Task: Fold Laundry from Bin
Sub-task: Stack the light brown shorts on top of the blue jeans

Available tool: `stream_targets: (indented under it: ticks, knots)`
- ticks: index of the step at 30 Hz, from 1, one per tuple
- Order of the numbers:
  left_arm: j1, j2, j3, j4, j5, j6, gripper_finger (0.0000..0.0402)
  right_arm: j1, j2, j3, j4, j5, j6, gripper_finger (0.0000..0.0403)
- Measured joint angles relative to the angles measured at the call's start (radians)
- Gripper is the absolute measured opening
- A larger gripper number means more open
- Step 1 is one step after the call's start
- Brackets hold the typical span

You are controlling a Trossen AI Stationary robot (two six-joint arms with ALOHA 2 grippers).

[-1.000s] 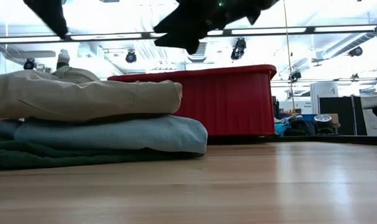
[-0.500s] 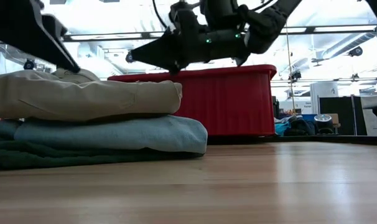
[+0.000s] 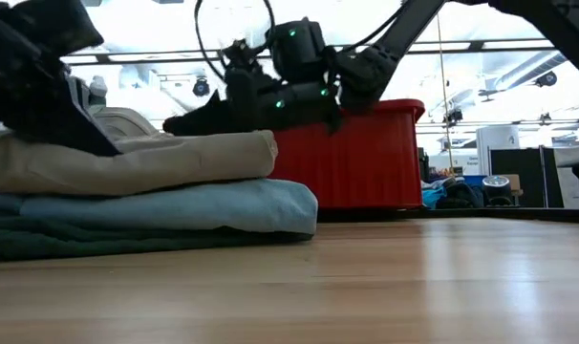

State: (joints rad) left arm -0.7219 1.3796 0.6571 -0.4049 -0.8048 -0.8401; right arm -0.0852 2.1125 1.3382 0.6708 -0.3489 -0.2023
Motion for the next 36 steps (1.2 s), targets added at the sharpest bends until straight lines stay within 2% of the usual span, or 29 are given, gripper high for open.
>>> stream_targets:
  ticks: [5, 9, 13, 18, 21, 24, 26, 29, 32, 36]
  knots:
    - [-0.002, 0.005, -0.071, 0.105, 0.006, -0.048, 0.0001, -0.037, 0.033, 0.018, 0.001, 0.002, 0.025, 0.0009]
    - [-0.005, 0.008, -0.116, 0.176, 0.018, -0.080, 0.0000, -0.070, 0.028, 0.005, 0.001, 0.076, 0.053, 0.0008]
    - [-0.005, 0.008, -0.110, 0.178, 0.018, -0.084, 0.0000, -0.071, -0.003, -0.006, -0.015, 0.171, 0.017, 0.0008]
    - [-0.006, 0.006, -0.041, 0.147, 0.021, -0.008, 0.0000, -0.066, -0.068, -0.012, -0.090, 0.185, -0.035, 0.0008]
    - [-0.006, -0.002, 0.038, 0.062, 0.021, 0.032, 0.0000, -0.047, -0.118, -0.024, -0.117, 0.181, -0.061, 0.0008]
    - [-0.006, -0.003, 0.133, -0.109, 0.011, 0.034, 0.0000, -0.026, -0.178, -0.037, -0.158, 0.162, -0.088, 0.0008]
    - [-0.006, -0.004, 0.197, -0.251, -0.002, 0.018, 0.0000, -0.010, -0.218, -0.048, -0.207, 0.118, -0.118, 0.0008]
    - [-0.003, -0.004, 0.270, -0.490, -0.075, -0.046, 0.0000, 0.023, -0.247, -0.082, -0.227, 0.021, -0.130, 0.0008]
    - [0.002, -0.016, 0.298, -0.669, -0.168, -0.136, 0.0000, 0.065, -0.246, -0.128, -0.225, -0.023, -0.127, 0.0008]
    - [0.035, -0.060, 0.262, -0.694, -0.185, -0.161, 0.0000, 0.110, -0.227, -0.189, -0.169, -0.017, -0.156, 0.0008]
